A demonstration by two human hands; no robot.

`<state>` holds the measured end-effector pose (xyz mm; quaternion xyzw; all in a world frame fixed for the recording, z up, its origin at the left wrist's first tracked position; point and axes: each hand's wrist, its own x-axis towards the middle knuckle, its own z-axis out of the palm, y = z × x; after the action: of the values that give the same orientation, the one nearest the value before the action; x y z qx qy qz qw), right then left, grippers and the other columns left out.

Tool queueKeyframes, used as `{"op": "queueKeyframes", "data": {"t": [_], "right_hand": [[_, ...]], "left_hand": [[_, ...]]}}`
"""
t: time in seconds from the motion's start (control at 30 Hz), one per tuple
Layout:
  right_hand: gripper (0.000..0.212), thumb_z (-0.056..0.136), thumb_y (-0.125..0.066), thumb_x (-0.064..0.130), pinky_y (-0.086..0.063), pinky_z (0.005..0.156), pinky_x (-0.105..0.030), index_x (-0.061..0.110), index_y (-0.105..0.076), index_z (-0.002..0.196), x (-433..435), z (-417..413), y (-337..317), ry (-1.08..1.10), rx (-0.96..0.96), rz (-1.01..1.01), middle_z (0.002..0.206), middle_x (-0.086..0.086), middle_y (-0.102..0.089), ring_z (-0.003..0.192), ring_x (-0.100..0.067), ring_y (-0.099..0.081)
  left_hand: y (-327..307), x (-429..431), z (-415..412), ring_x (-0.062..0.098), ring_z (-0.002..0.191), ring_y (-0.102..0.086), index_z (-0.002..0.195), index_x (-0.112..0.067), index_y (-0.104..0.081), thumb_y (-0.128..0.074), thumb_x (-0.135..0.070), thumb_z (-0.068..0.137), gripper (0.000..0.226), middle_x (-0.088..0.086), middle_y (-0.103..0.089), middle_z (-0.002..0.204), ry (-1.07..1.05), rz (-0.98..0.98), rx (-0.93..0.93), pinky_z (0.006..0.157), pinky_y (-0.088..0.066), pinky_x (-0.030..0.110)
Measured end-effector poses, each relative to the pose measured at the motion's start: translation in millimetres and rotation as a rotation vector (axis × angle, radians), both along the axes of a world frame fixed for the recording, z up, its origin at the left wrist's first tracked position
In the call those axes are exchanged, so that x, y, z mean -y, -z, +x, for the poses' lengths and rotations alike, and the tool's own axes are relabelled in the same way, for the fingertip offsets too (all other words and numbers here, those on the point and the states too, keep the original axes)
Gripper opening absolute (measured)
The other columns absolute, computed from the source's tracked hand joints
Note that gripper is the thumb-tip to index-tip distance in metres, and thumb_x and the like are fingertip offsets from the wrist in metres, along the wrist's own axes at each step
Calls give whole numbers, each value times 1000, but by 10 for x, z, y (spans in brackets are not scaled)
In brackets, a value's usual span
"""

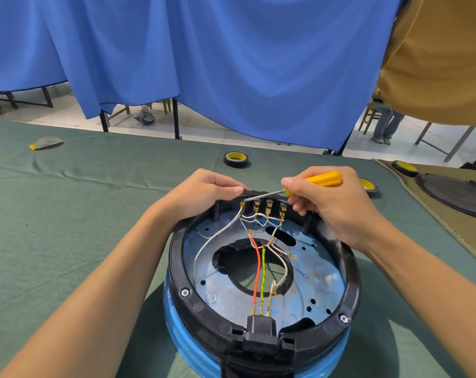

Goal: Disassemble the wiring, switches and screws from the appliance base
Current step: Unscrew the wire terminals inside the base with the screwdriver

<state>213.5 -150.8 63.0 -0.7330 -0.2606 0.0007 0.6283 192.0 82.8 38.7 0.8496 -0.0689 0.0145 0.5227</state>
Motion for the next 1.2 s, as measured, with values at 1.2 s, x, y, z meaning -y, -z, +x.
{"op": "queueKeyframes", "data": {"t": [1.2], "right_hand": [[32, 86, -64, 13, -33, 38, -18, 4, -59, 55, -364, 253, -208, 114, -119, -70, 49, -9, -56, 37, -14, -45]], "left_hand": [[-9, 5, -2, 1, 93, -68, 95, -30, -77, -62, -22, 93, 17, -11, -76, 94, 6, -40, -10, 83, -44, 15]]}}
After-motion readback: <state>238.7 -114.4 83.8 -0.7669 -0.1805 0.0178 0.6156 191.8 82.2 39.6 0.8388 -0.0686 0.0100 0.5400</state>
